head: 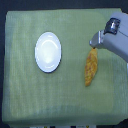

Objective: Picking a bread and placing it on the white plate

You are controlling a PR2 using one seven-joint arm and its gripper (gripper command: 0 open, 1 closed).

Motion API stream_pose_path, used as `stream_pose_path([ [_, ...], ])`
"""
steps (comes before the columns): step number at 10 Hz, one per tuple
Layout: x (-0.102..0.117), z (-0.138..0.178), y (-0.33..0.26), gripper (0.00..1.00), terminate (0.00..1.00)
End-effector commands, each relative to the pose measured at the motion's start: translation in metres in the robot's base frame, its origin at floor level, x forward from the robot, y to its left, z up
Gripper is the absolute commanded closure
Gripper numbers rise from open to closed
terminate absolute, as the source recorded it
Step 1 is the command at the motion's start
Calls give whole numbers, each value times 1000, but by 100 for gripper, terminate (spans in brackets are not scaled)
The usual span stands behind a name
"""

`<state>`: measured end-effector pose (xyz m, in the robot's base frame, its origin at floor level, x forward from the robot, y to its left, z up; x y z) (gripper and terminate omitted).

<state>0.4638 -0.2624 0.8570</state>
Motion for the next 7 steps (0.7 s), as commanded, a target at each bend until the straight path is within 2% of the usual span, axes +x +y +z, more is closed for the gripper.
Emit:
stream_pose_path([
  [1,4,-43,28,0,0],
  [4,-3,-77,35,0,0],
  [7,-1,-95,34,0,0],
])
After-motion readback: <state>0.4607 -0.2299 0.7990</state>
